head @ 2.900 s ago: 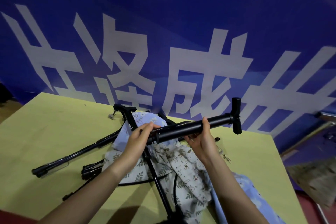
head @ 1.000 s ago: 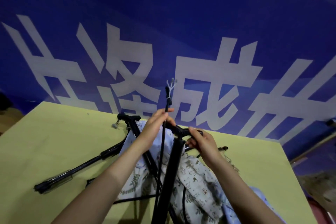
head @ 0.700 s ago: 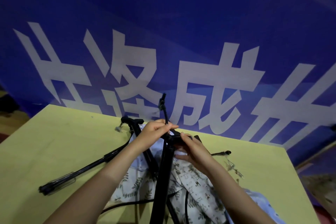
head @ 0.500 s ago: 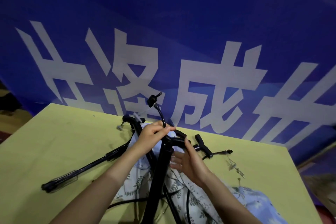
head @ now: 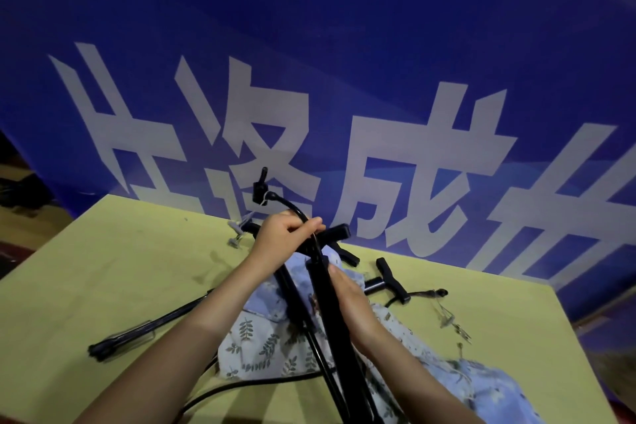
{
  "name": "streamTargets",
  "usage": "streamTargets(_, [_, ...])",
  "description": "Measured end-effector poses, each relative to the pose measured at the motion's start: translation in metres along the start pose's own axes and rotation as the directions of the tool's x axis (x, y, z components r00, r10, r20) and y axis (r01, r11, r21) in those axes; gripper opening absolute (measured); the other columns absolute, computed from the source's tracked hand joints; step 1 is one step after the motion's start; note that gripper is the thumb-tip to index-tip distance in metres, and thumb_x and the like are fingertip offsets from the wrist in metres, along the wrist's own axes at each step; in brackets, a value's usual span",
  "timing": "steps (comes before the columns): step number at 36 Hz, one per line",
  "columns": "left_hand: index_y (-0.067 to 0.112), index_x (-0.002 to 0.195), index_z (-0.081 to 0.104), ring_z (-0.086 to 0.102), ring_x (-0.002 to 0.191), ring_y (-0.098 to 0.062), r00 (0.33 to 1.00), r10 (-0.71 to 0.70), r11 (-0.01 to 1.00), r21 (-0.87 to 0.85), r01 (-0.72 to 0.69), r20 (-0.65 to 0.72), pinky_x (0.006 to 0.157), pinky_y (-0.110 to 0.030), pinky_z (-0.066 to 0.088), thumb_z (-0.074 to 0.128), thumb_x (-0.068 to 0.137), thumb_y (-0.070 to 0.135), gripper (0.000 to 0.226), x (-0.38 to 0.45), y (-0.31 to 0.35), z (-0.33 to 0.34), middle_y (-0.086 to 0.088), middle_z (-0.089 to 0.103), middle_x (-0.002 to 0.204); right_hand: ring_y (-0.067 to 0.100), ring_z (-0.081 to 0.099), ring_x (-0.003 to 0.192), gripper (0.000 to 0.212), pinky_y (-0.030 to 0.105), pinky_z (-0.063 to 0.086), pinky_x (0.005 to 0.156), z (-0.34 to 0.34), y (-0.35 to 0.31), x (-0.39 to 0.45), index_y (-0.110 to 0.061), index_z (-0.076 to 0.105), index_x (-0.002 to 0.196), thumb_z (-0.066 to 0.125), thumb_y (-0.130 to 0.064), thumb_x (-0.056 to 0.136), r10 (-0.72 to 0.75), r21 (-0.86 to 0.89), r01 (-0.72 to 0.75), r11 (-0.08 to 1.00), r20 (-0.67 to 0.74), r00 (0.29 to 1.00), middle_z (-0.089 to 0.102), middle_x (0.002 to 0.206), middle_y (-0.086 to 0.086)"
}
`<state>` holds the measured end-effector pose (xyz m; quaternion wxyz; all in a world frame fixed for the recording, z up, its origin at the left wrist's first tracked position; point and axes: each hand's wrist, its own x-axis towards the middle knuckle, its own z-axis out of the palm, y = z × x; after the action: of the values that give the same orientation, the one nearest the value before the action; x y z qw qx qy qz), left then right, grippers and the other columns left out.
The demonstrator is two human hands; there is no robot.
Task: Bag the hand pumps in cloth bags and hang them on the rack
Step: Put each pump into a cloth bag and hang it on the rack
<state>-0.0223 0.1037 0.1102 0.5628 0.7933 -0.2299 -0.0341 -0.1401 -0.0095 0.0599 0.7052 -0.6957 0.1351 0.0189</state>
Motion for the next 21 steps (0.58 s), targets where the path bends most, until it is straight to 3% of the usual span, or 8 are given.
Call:
streamTargets(2, [-0.002,0.077,0.075,0.064,0.079,-0.023,0.999,-0.028,1.000,-0.007,0.028,0.016,0.070,-0.028,0.050,0.064,0.090,0.026,0.033,-0.001,-0.002,0.000,0.017,0.069,0.073,0.012,0.062,0.081,0.032,0.041,0.052,0.092,0.000,0.003,-0.001,-0.040,0.068,0.103,0.046,-0.060,0.090,0.013,-0.014,-0.013,1.000,0.001,1.000,0.067,0.082,-0.012])
streamTargets(4, [0.017,0.081,0.079,0.064,0.081,-0.022,0.998,-0.052,0.997,-0.052,0.053,0.032,0.069,-0.016,0.047,0.061,0.092,0.025,0.022,-0.004,-0.005,0.000,0.001,0.068,0.077,0.011,0.065,0.084,0.030,0.044,0.050,0.097,-0.001,0.005,0.000,-0.041,0.068,0.105,0.045,-0.056,0.094,0.024,-0.038,-0.025,0.999,-0.015,1.000,0.069,0.086,-0.014])
streamTargets(6, [0.028,0.085,0.077,0.065,0.084,-0.020,0.998,-0.034,0.997,-0.067,0.038,0.050,0.074,-0.014,0.047,0.059,0.094,0.026,0.020,-0.006,-0.009,0.001,-0.015,0.068,0.088,0.008,0.066,0.097,0.029,0.040,0.049,0.099,-0.003,0.006,0.000,-0.044,0.068,0.104,0.043,-0.054,0.096,0.047,-0.068,-0.048,0.997,-0.023,0.999,0.071,0.100,-0.014])
streamTargets(9, [0.022,0.089,0.077,0.064,0.082,-0.003,0.998,-0.021,0.996,-0.088,0.025,0.054,0.078,-0.012,0.045,0.056,0.096,0.019,0.022,-0.011,-0.009,0.001,-0.008,0.071,0.089,0.005,0.064,0.092,0.031,0.028,0.049,0.087,-0.006,0.003,-0.002,-0.043,0.069,0.100,0.040,-0.053,0.097,0.080,-0.080,-0.082,0.993,-0.036,0.996,0.071,0.095,-0.015])
streamTargets(11, [0.016,0.091,0.077,0.062,0.081,0.003,0.999,-0.010,0.995,-0.102,0.014,0.036,0.077,-0.008,0.042,0.055,0.096,0.015,0.023,-0.014,-0.006,0.002,-0.002,0.071,0.090,0.006,0.062,0.084,0.033,0.026,0.046,0.079,-0.007,0.004,-0.001,-0.041,0.069,0.095,0.041,-0.057,0.095,0.106,-0.096,-0.109,0.989,-0.036,0.994,0.068,0.088,-0.014])
streamTargets(14, [0.016,0.091,0.077,0.063,0.085,0.001,0.999,-0.021,0.995,-0.095,0.024,0.039,0.078,-0.008,0.042,0.055,0.096,0.016,0.023,-0.012,-0.009,0.003,-0.004,0.072,0.093,0.012,0.063,0.086,0.042,0.031,0.048,0.078,-0.008,0.009,0.002,-0.034,0.069,0.090,0.041,-0.066,0.089,0.143,-0.122,-0.148,0.981,-0.053,0.988,0.070,0.091,-0.004])
streamTargets(18, [0.019,0.094,0.075,0.060,0.089,0.008,0.993,-0.048,0.996,-0.067,0.055,0.104,0.078,-0.001,0.037,0.051,0.098,0.016,0.024,-0.010,-0.008,0.004,-0.003,0.070,0.101,0.013,0.062,0.084,0.040,0.032,0.046,0.080,-0.012,0.009,0.000,-0.037,0.069,0.083,0.037,-0.058,0.093,0.134,-0.087,-0.138,0.987,-0.050,0.990,0.070,0.089,-0.005])
streamTargets(21, [0.018,0.099,0.075,0.060,0.086,0.007,0.984,-0.089,0.993,-0.058,0.099,0.156,0.077,-0.001,0.037,0.051,0.098,0.022,0.025,-0.010,-0.006,0.004,0.002,0.064,0.094,0.011,0.061,0.080,0.042,0.032,0.044,0.081,-0.014,0.009,-0.001,-0.033,0.071,0.096,0.035,-0.055,0.096,0.146,-0.025,-0.147,0.989,-0.038,0.988,0.068,0.084,-0.007])
